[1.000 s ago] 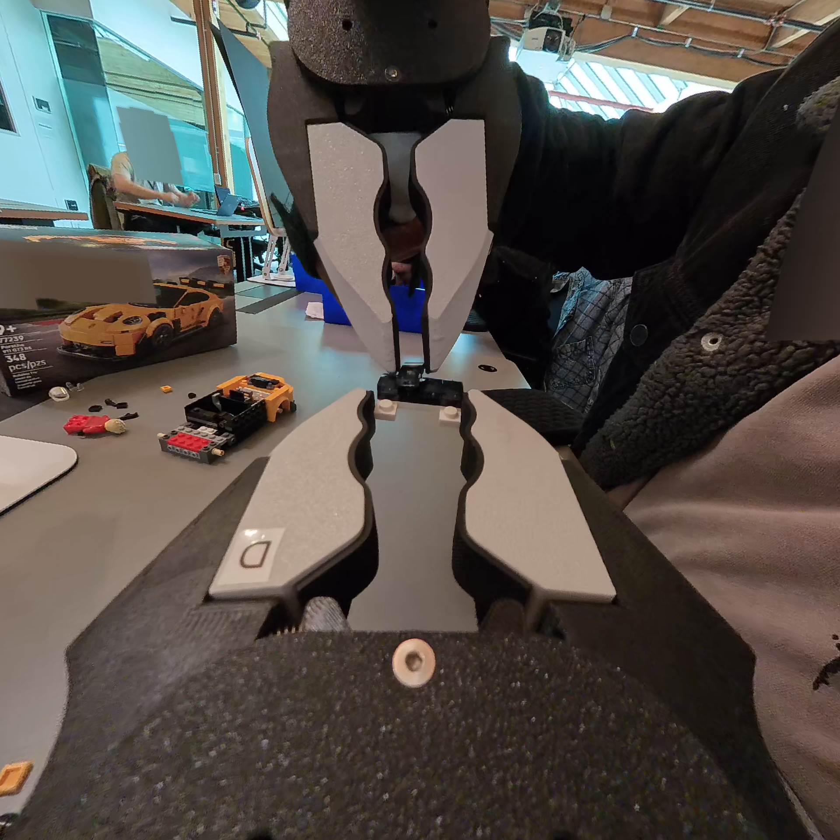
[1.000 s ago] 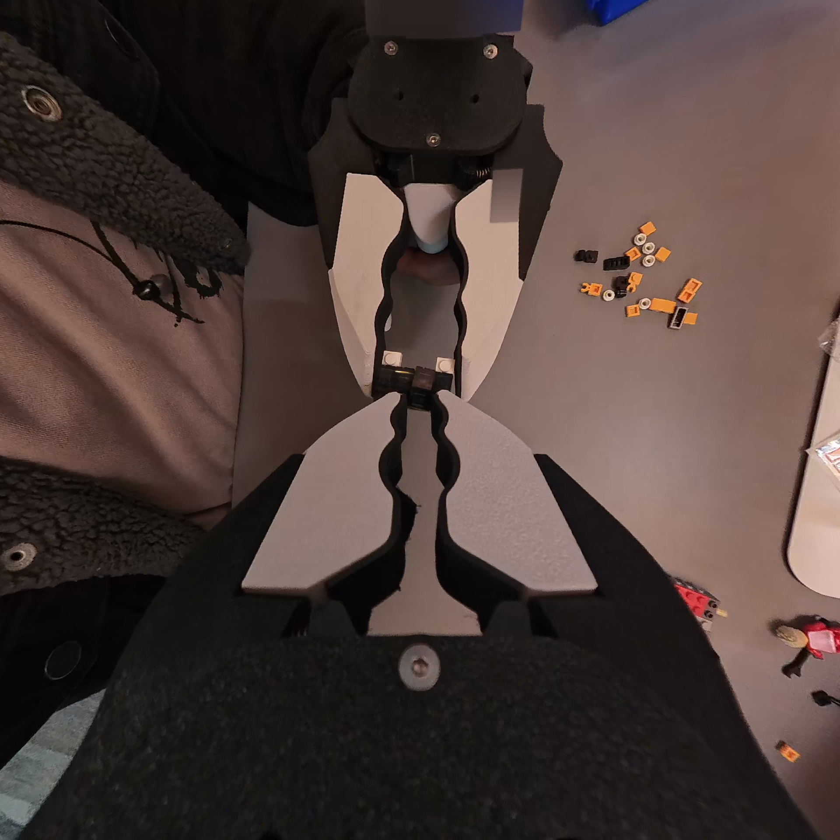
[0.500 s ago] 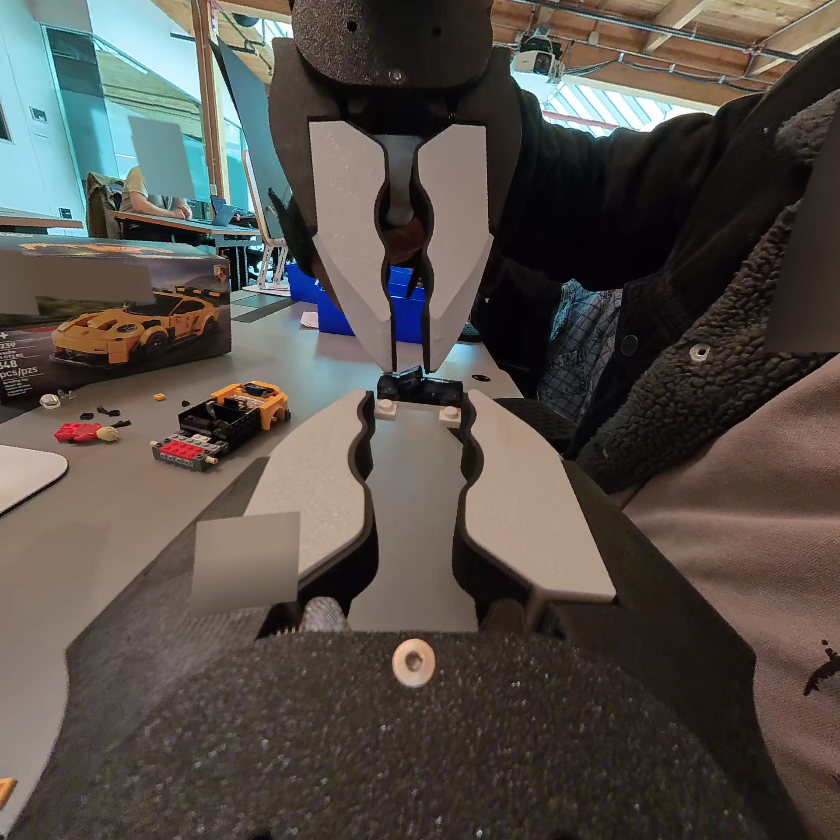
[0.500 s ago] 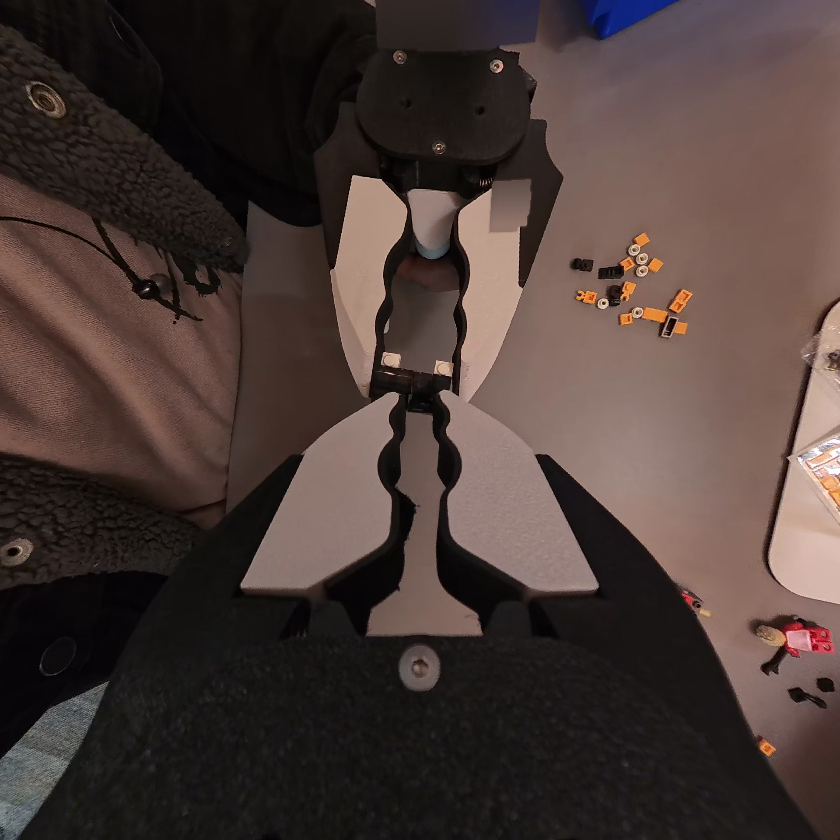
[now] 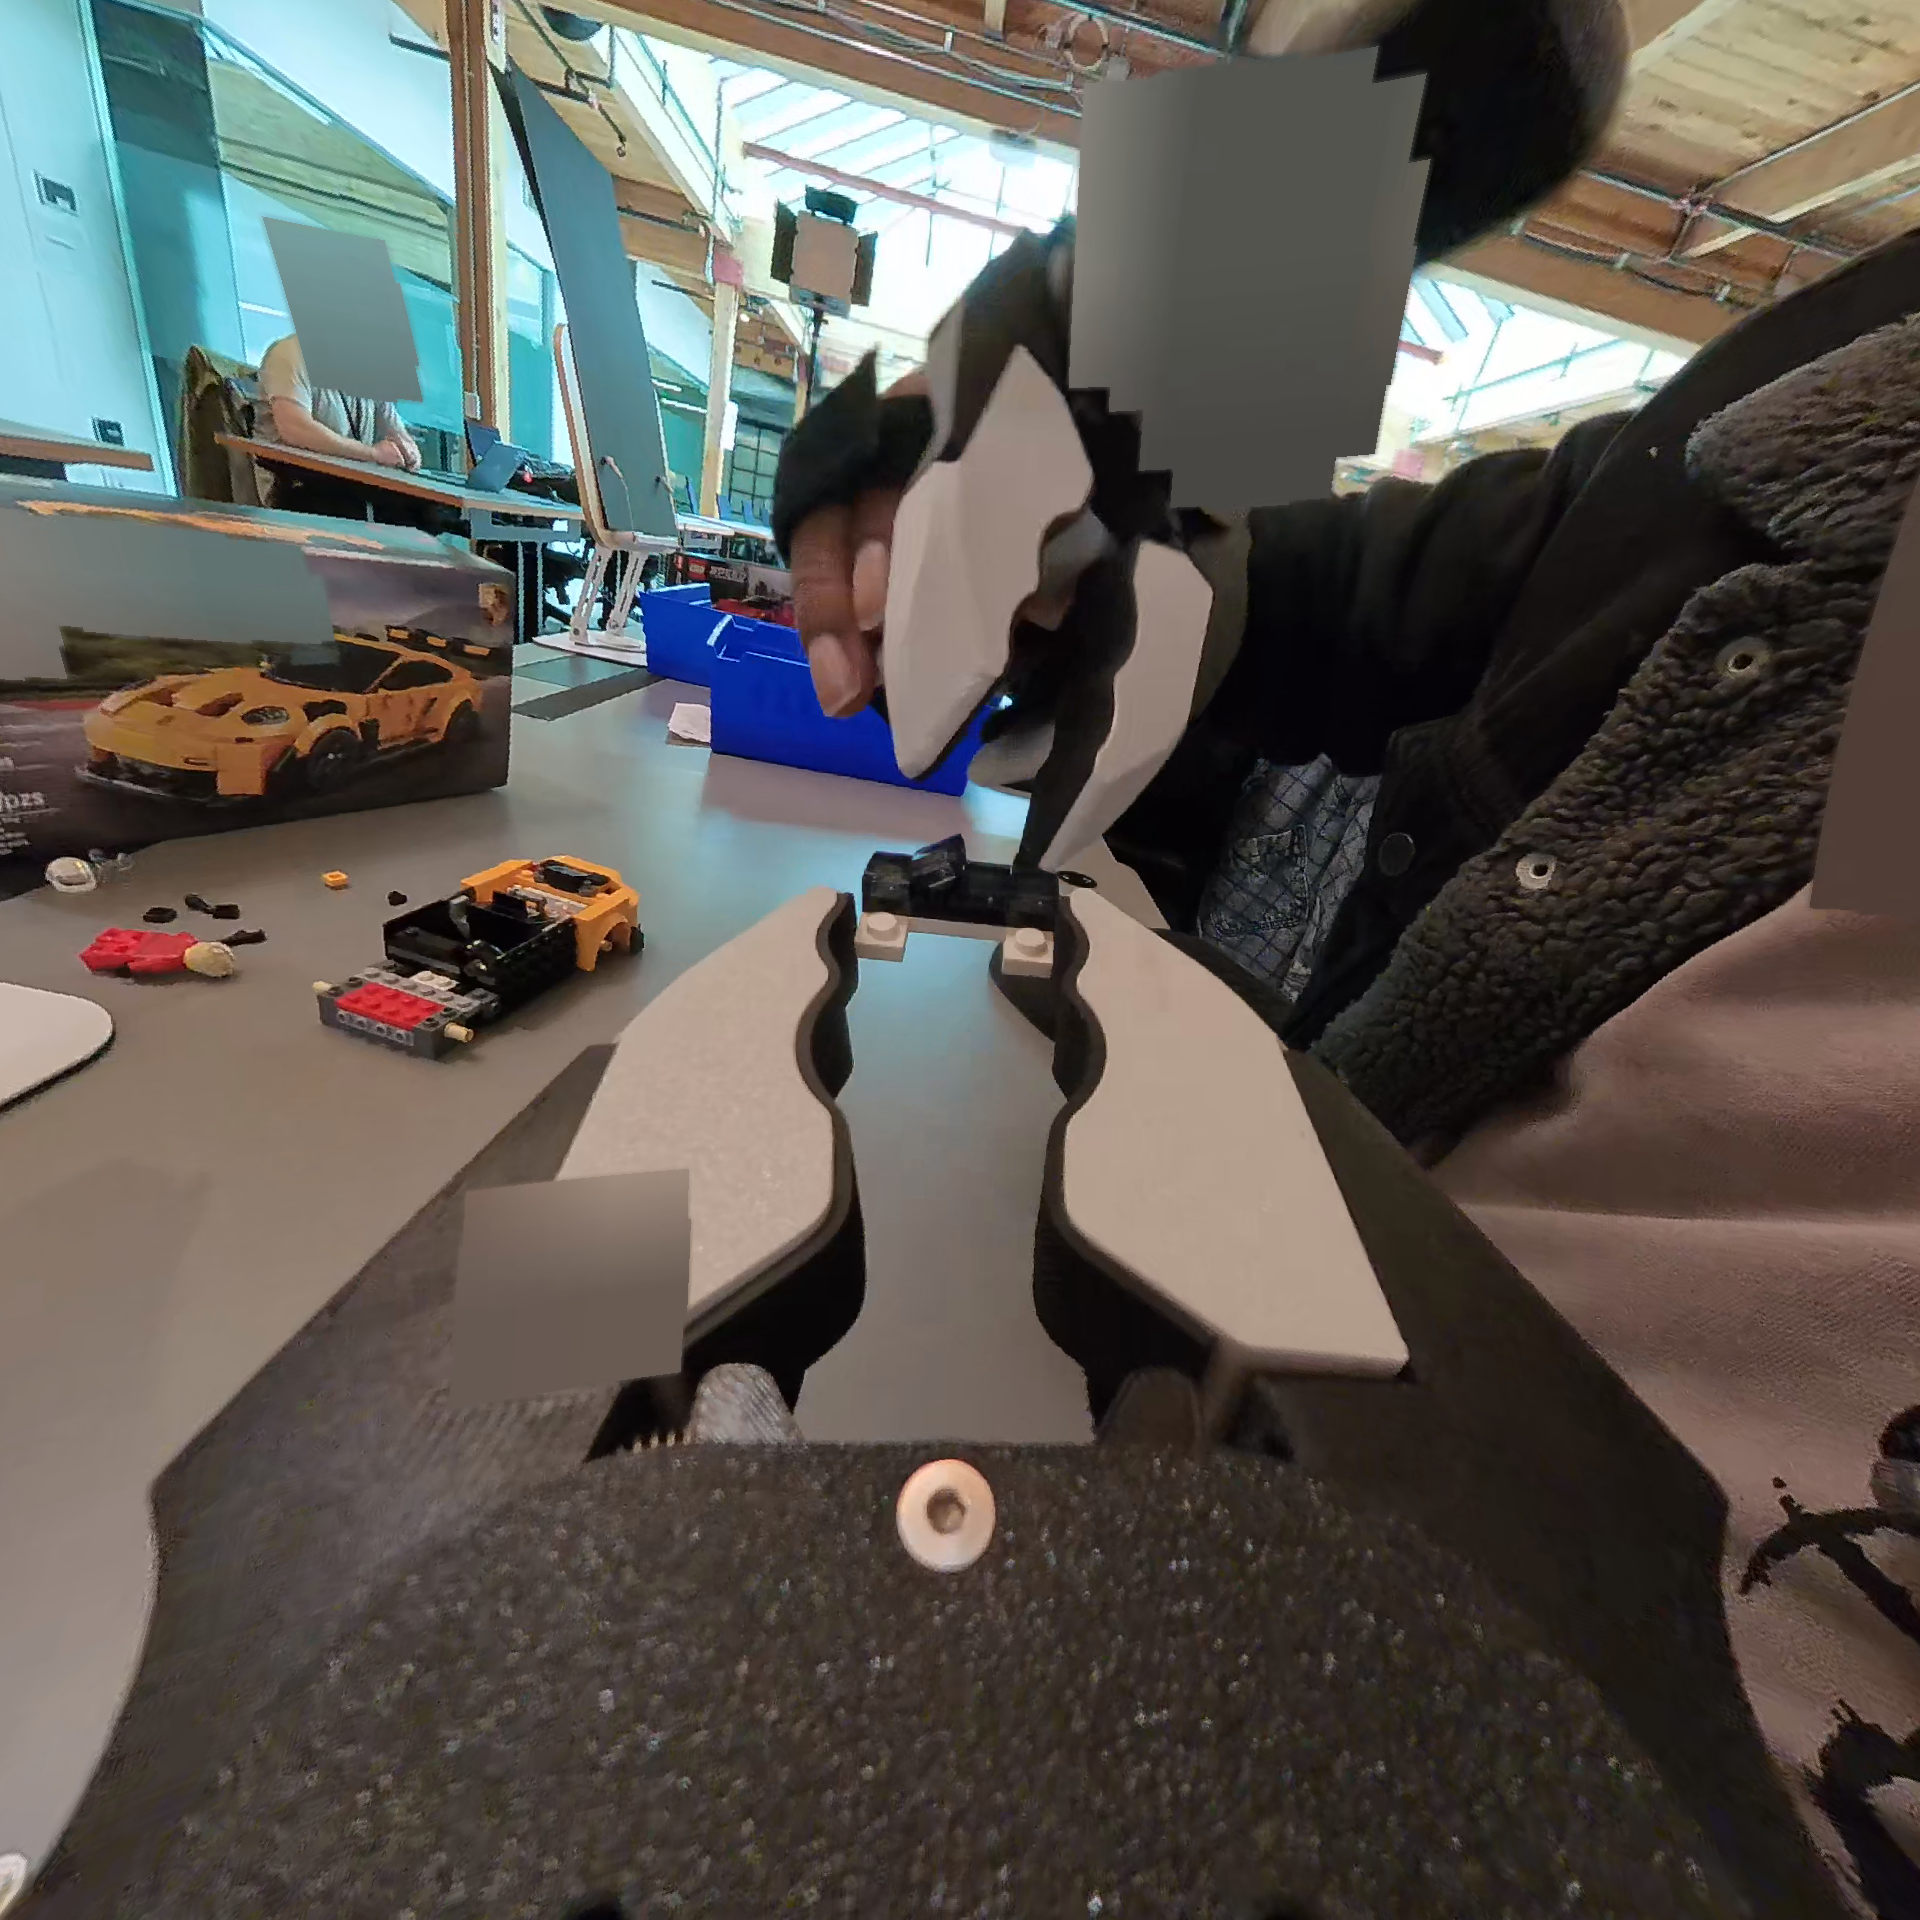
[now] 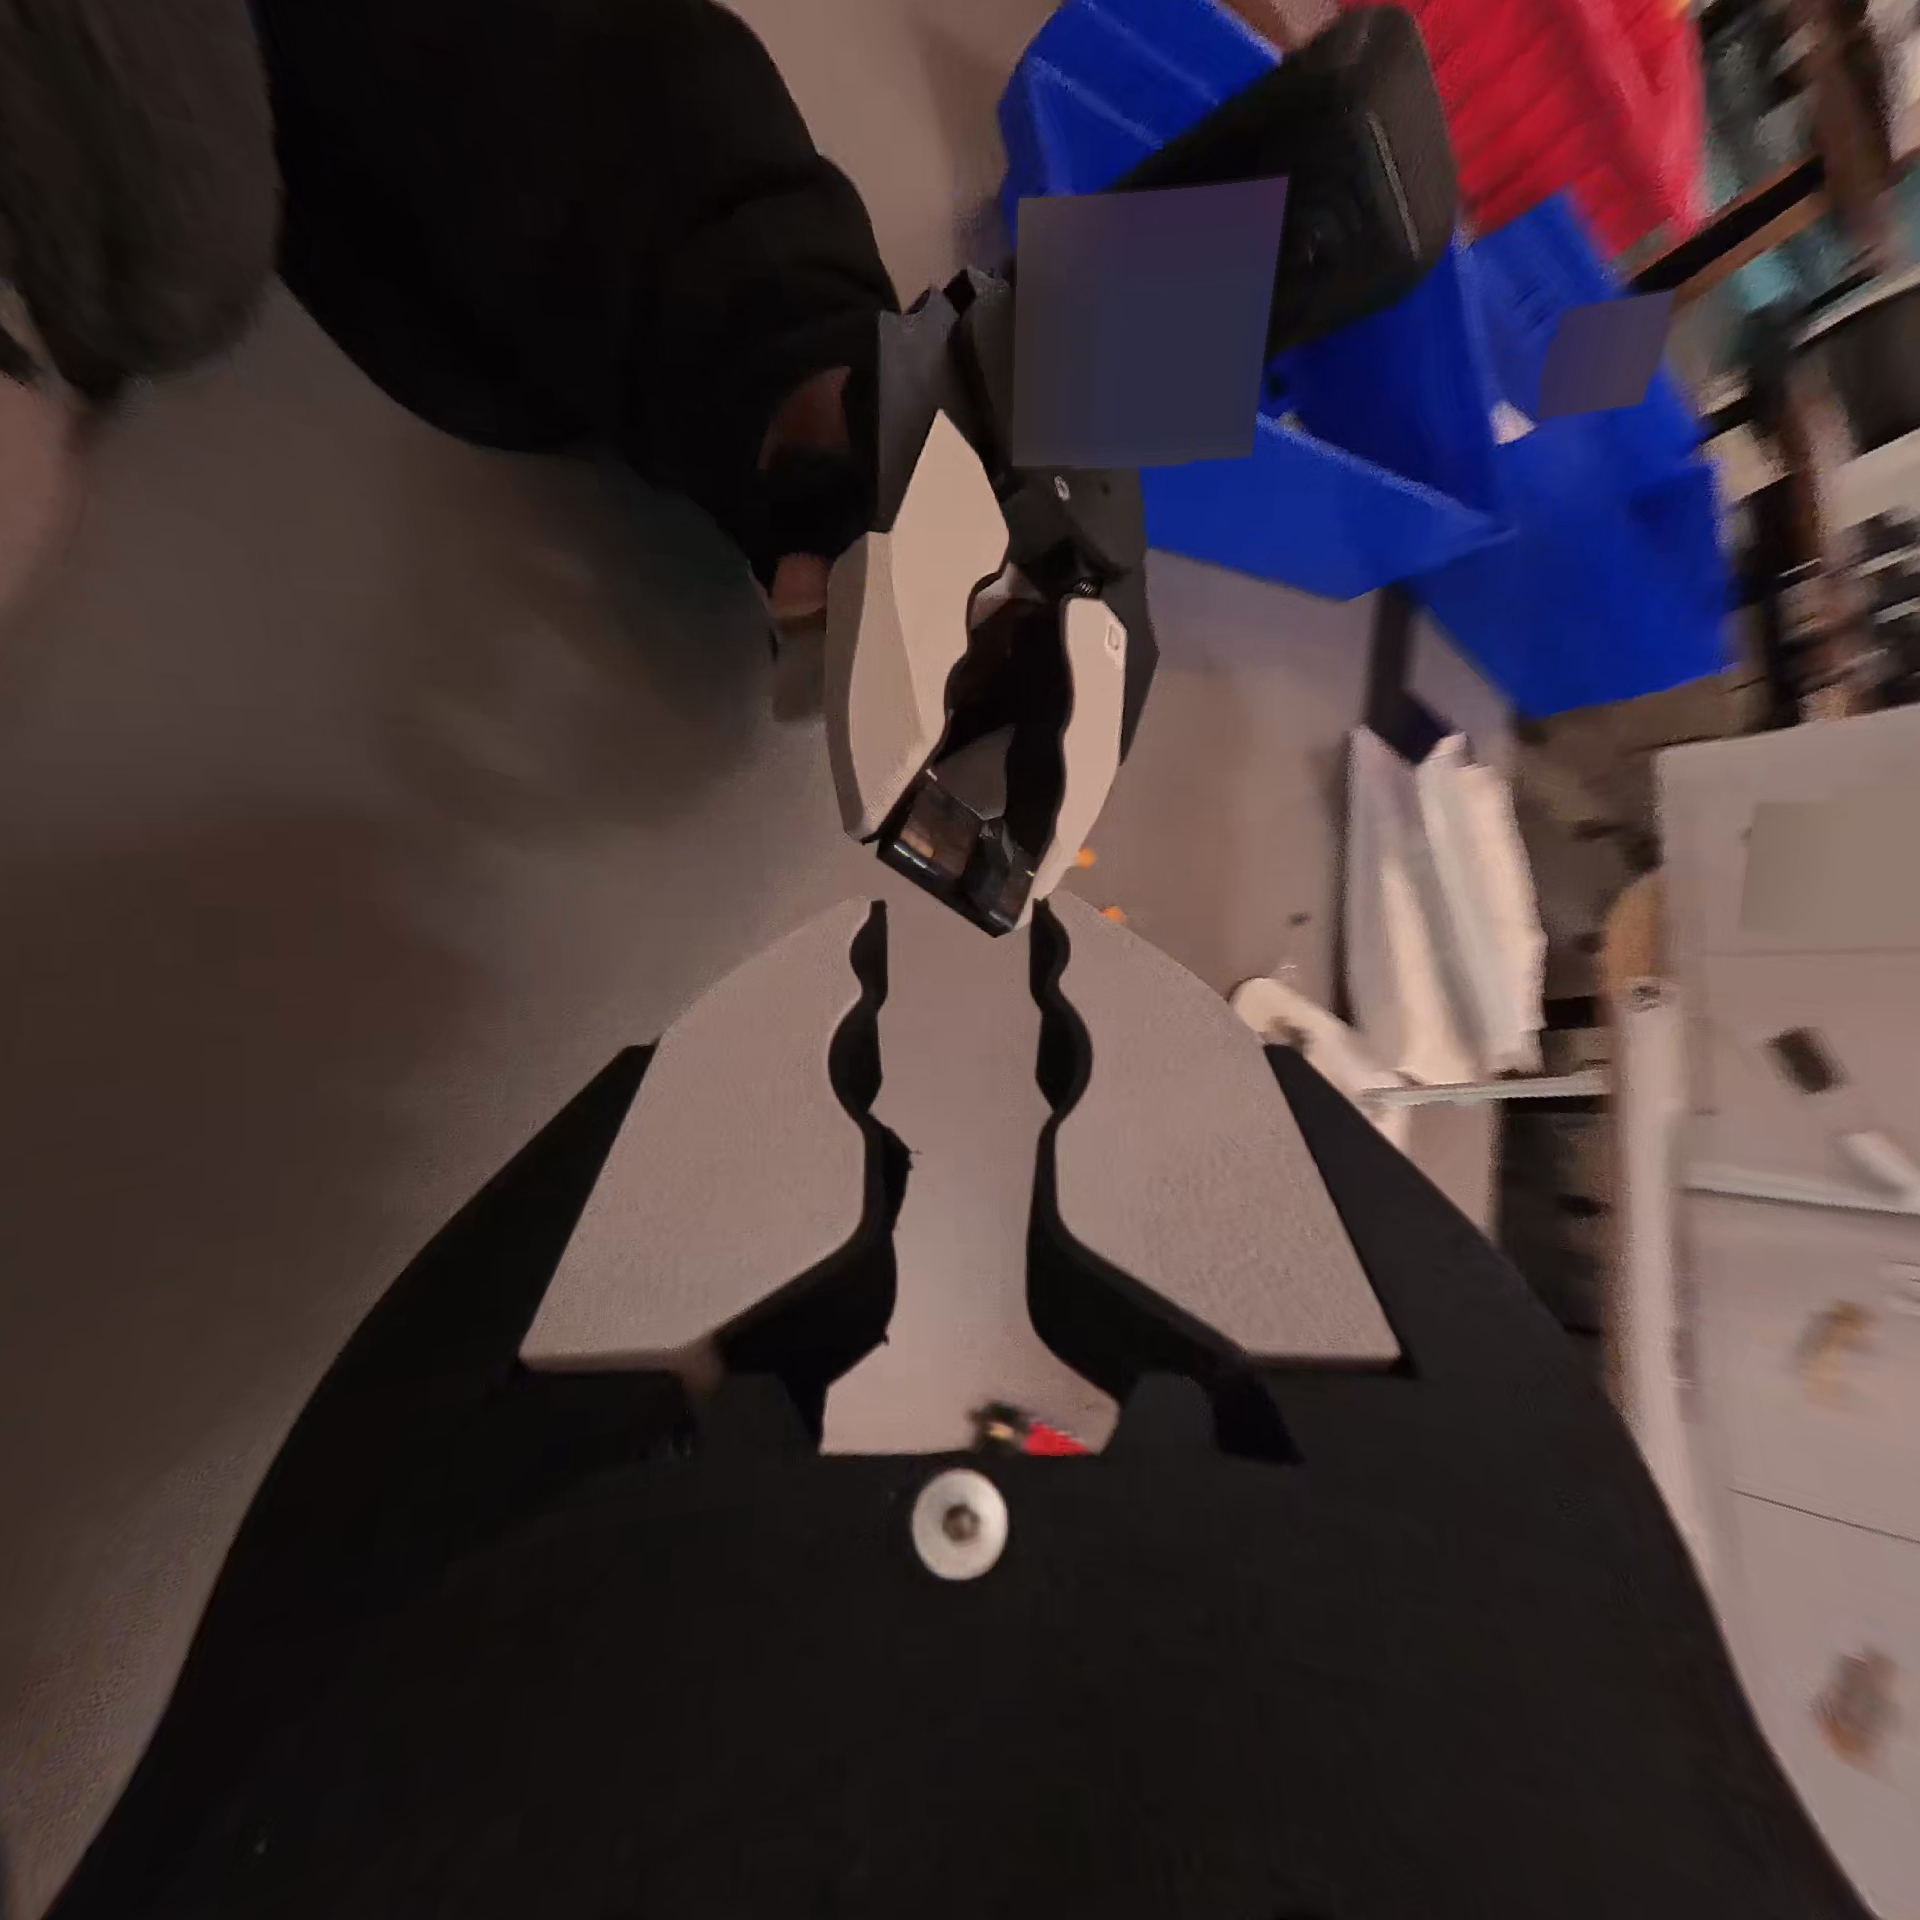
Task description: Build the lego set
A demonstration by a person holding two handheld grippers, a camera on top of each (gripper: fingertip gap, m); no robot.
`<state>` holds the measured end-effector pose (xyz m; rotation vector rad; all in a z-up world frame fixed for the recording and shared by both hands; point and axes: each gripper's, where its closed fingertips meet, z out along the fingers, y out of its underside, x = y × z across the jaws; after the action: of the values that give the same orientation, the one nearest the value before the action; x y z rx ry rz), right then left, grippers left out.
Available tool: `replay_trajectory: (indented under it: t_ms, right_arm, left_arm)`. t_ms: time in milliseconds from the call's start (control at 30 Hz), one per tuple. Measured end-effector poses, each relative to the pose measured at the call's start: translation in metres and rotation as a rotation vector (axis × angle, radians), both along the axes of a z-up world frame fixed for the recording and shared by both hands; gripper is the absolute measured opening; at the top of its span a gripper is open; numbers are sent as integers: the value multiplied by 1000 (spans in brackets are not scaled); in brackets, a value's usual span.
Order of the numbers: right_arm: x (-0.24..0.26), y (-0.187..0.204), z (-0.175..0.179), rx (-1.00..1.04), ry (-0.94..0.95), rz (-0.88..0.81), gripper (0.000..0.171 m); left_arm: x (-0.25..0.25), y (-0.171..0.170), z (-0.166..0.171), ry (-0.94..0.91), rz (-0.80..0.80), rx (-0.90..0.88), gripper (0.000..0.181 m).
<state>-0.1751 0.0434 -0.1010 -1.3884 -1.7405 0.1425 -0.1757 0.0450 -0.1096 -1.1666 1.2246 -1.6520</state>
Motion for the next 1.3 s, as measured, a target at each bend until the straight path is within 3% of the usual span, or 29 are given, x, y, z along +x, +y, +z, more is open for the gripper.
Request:
replay_trajectory:
  t_ms: [133,800,1300]
  right_arm:
    - [-5,-3,-10,185,-37,29,29]
    - [-6,2,-17,214,-25,-16,28]
    - [-3,8,-19,472,-188,2,23]
  left_arm:
    - [2,1,-3,14,-6,-21,35]
    - [1,4,-5,25,-9,-69,35]
    - [2,4,-5,40,-45,-166,35]
